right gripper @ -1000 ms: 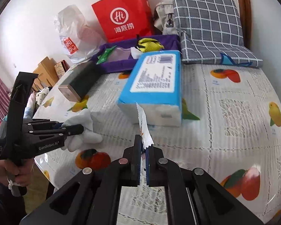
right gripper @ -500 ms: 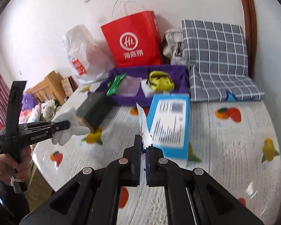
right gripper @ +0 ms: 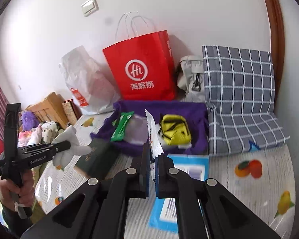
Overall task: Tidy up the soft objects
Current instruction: 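Carry the snack bag and white gloves with both tools toward the purple towel, then lower the gloves and snack bag onto the purple towel and open both tools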
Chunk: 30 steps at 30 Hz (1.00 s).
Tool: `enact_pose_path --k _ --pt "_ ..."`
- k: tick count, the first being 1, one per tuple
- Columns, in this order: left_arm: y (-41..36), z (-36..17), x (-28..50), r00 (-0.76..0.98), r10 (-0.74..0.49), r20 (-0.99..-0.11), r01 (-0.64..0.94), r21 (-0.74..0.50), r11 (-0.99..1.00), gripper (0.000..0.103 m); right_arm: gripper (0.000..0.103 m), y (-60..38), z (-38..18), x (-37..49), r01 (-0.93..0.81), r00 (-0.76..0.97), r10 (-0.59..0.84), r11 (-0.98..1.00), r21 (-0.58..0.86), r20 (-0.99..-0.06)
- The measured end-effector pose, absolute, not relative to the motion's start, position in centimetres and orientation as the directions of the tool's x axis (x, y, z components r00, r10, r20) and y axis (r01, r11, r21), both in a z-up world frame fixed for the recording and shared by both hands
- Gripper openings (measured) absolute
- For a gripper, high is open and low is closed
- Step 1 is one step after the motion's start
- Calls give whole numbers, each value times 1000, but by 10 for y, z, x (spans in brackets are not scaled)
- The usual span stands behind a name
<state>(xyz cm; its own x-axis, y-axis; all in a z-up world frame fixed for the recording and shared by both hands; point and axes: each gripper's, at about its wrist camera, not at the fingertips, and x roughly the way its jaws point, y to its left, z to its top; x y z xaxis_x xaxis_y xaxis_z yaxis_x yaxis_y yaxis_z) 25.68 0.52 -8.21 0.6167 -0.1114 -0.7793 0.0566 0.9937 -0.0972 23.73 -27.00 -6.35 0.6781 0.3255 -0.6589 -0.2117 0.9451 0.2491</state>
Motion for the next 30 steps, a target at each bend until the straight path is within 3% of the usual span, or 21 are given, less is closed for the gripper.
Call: enact_pose_path --k 22,30 --pt "-20 -117 390 575 -170 -800 105 -134 985 14 4 -278 -104 392 -131 680 194 981 143 -707" --pt "-38 -145 422 530 -185 -828 138 -131 982 15 4 -284 -146 421 -87 636 119 993 82 -762"
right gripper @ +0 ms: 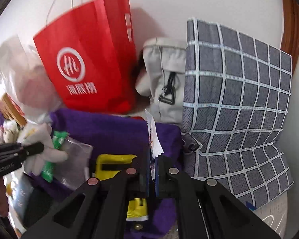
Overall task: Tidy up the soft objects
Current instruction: 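Lower the gloves and snack bag onto the purple towel and open both tools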
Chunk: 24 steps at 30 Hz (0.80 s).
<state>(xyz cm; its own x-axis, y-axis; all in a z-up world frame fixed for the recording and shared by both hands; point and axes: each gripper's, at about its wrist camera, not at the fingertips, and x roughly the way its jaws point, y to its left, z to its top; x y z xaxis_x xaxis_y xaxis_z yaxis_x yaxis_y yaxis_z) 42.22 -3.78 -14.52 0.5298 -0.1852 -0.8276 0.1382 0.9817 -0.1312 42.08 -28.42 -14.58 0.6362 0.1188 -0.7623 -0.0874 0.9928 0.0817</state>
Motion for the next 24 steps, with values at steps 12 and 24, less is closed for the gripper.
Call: enact_pose_path --k 12,24 --pt "-46 -163 442 472 -204 -858 156 -146 977 20 5 -270 -184 434 -152 560 142 986 67 -816" --pt "-44 -150 438 501 -201 -841 137 -152 979 68 57 -255 -165 425 -259 539 306 947 192 -785"
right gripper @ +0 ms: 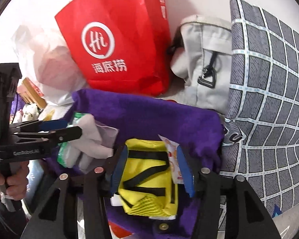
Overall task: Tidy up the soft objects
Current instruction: 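Lower the gloves and snack bag onto the purple towel and open both tools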
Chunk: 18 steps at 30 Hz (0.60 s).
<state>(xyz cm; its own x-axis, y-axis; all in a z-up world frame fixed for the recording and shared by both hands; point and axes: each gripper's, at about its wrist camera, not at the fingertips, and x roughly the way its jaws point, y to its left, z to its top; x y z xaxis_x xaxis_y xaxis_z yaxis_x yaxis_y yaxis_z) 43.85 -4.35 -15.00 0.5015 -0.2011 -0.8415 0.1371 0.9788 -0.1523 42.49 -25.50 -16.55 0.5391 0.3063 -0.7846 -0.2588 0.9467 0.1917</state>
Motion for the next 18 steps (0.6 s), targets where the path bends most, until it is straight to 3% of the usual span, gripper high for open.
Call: enact_pose_path --k 9,18 --pt "-28 -129 409 523 -185 -832 88 -163 983 74 76 -251 -136 405 -209 594 281 959 193 -754" --pt "-9 -96 353 567 -141 -811 55 -133 990 82 76 -255 -110 356 -158 591 255 967 201 -765"
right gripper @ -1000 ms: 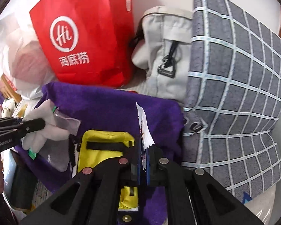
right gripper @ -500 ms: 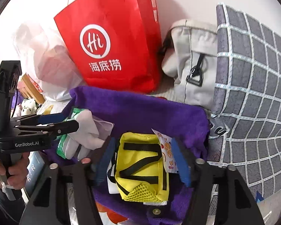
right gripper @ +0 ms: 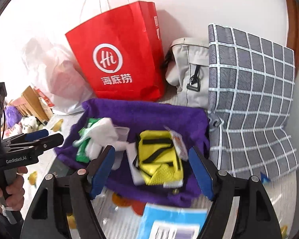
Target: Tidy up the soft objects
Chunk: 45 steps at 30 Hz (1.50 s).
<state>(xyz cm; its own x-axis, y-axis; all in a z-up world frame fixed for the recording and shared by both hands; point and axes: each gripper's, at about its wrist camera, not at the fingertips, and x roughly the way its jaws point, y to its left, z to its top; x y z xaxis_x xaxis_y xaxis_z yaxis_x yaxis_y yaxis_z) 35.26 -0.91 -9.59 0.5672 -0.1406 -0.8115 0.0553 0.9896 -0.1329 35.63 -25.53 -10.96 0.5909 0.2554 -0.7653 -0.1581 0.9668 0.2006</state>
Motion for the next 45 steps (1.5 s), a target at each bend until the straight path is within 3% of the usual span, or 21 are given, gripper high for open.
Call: enact_pose_path --k 6,16,34,45 --pt "0 -84 304 574 -146 -806 44 -148 988 86 76 -260 -97 311 -117 596 225 974 194 -771" --pt "1 -60 214 607 -99 -788 9 -117 993 93 101 -263 -71 215 -84 644 163 986 142 -748" --pt "-18 -18 84 687 -61 -724 27 -59 998 96 103 -260 -20 73 -42 698 86 996 80 -711" --pt "-20 -10 42 719 -42 -694 18 -42 999 96 103 -262 -4 31 -41 724 83 996 77 -685"
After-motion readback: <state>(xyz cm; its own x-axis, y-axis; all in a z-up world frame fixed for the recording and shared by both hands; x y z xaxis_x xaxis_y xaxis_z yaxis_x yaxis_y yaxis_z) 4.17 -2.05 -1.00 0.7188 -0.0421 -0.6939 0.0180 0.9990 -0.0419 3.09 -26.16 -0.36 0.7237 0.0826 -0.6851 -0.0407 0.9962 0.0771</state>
